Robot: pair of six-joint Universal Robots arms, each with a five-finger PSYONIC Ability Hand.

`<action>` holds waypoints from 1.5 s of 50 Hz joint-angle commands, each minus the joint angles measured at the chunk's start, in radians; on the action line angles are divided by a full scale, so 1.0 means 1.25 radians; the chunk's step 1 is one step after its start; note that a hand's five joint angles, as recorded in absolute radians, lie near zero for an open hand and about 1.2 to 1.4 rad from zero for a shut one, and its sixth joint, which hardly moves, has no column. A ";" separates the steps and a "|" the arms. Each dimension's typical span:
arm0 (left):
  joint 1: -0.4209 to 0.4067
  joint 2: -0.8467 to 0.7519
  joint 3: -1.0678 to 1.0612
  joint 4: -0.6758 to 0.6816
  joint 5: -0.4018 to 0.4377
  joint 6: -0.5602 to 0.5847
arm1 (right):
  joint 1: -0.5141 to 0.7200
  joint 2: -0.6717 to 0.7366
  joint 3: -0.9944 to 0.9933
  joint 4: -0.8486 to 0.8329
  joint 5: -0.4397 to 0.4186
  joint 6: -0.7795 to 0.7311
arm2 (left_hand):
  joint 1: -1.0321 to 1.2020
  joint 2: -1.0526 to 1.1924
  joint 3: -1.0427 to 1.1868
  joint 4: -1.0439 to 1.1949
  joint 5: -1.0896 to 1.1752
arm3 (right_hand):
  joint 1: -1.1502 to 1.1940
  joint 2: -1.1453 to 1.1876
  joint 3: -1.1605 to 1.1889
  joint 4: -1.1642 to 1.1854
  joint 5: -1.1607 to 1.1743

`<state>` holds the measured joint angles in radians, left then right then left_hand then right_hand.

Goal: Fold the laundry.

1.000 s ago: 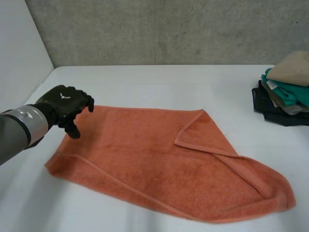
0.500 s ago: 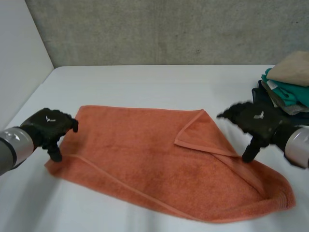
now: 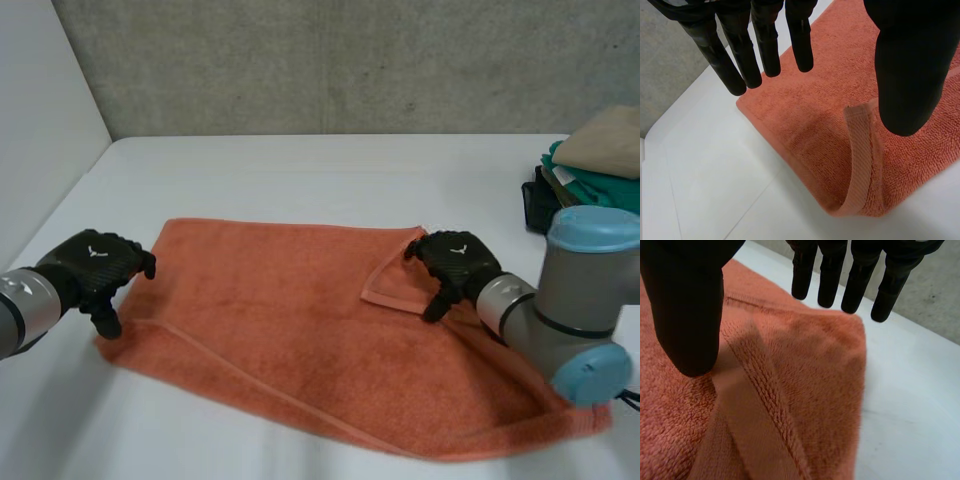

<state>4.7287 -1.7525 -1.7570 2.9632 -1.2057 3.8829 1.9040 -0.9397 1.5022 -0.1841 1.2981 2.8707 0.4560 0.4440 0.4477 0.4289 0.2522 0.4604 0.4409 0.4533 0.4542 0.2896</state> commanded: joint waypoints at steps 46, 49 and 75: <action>-0.138 -0.010 0.018 0.083 -0.087 -0.085 | -0.139 0.056 -0.538 0.278 0.142 -0.034 | 0.015 0.025 0.022 0.037 0.038 | -0.229 -0.213 -0.223 -0.224 -0.232; -0.162 -0.037 0.021 0.084 -0.104 -0.090 | -0.159 -0.038 -0.404 0.334 0.081 -0.067 | 0.024 0.034 0.031 0.046 0.048 | -0.187 -0.171 -0.181 -0.182 -0.190; -0.391 -0.210 0.045 0.197 -0.337 -0.190 | -0.296 -0.136 0.228 -0.038 -0.122 -0.160 | 0.031 0.041 0.038 0.053 0.055 | 0.055 0.071 0.061 0.060 0.052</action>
<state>4.2888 -1.9989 -1.7043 3.1796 -1.5755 3.6552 1.5338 -1.1632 1.7724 -0.1267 1.1501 2.6768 0.4560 0.4441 0.4477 0.4338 0.2655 0.4345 0.4234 0.4330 0.4362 0.2688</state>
